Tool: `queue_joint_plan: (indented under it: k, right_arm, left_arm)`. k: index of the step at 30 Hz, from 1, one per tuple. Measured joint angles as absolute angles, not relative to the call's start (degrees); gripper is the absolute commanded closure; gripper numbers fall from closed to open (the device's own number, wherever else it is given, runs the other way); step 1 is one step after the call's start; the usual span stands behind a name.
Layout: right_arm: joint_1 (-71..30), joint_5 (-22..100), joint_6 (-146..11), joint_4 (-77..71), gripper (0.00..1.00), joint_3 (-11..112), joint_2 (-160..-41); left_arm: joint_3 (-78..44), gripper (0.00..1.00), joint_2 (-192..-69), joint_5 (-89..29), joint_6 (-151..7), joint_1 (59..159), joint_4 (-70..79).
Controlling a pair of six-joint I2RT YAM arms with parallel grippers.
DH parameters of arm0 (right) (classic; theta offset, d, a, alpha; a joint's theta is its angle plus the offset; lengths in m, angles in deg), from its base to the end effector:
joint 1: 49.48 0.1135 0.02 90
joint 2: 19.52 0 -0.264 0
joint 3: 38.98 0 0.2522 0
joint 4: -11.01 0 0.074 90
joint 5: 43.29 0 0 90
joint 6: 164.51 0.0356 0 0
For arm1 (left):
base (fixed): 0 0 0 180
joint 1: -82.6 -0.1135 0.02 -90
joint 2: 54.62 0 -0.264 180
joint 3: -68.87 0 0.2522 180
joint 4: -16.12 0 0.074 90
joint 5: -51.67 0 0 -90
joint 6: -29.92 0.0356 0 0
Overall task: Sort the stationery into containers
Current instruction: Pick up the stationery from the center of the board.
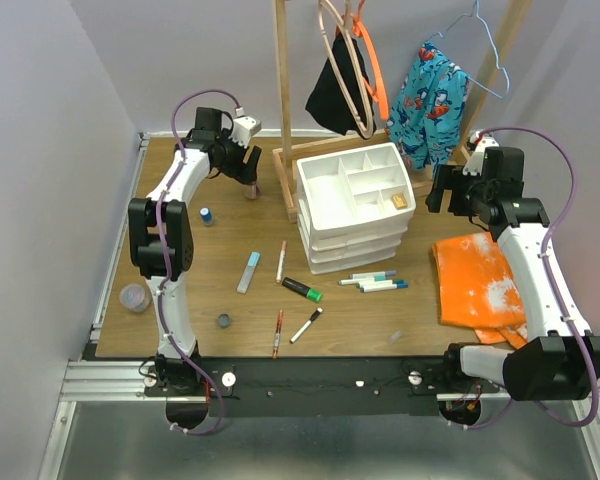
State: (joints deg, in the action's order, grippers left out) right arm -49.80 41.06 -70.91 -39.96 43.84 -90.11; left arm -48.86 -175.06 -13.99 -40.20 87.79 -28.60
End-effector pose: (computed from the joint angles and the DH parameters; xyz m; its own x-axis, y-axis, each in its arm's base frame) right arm 0.2641 0.0020 0.3474 -0.6290 0.0660 -0.7746 -0.0318 0.9934 0.1105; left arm 0.4744 -0.0578 0.2508 -0.5673 0.3626 -0.7394 0.5880 0.8069 -0.0554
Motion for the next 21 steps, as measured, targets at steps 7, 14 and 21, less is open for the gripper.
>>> queue_joint_plan:
  k: [7, 14, 21]
  right_arm:
    - [-49.80, 41.04, -70.89, -39.59, 0.00, 42.85, -90.04]
    - [-49.80, 41.06, -70.89, -39.55, 0.00, 42.63, -90.04]
    - [-49.80, 41.06, -70.89, -38.96, 0.00, 41.85, -89.95]
  left_arm:
    - [-49.95, 0.28, -175.50, -13.11, -40.83, 87.79, -28.64]
    - [-50.69, 0.36, -176.20, -11.76, -41.60, 87.81, -28.53]
    - [-51.09, 0.53, -177.32, -11.04, -41.80, 87.79, -28.68]
